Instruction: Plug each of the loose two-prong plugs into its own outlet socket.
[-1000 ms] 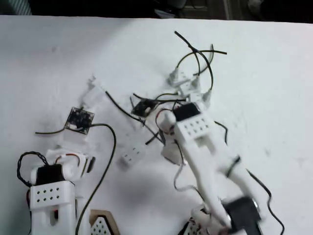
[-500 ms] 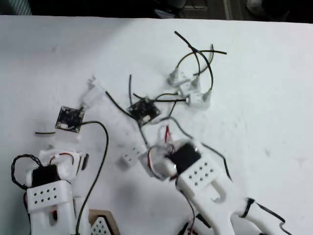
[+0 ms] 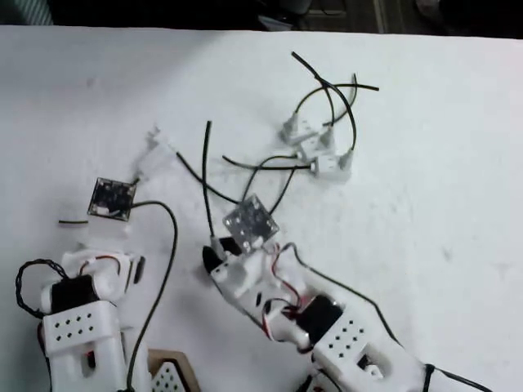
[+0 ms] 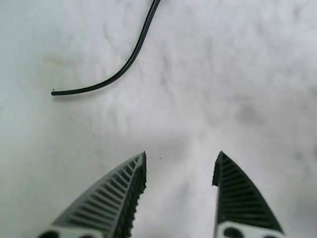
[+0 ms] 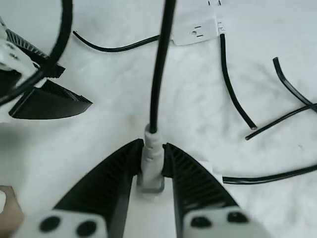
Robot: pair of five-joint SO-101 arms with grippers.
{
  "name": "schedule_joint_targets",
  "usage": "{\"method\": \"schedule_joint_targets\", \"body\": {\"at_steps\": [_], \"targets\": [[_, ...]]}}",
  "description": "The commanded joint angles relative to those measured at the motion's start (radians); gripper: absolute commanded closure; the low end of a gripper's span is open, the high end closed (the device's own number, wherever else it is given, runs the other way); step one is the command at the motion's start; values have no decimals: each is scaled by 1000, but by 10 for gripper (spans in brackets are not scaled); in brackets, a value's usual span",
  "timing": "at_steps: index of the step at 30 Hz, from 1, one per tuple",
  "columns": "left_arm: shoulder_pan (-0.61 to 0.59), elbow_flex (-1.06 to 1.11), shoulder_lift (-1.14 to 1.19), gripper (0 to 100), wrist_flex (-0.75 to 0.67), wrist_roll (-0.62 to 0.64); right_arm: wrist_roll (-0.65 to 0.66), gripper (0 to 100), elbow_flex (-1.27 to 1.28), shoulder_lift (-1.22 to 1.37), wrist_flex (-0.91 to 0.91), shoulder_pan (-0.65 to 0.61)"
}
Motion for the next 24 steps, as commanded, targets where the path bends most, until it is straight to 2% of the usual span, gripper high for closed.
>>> {"method": "schedule_joint_targets", "body": {"at_steps": [1, 14, 24], "targets": [[-4, -20, -18, 774, -18, 2, 3, 981, 66, 8, -177, -8], [-2, -17, -18, 772, -18, 2, 25, 981, 68, 297, -464, -8], [-2, -17, -18, 772, -18, 2, 25, 981, 6, 435, -481, -8]]}}
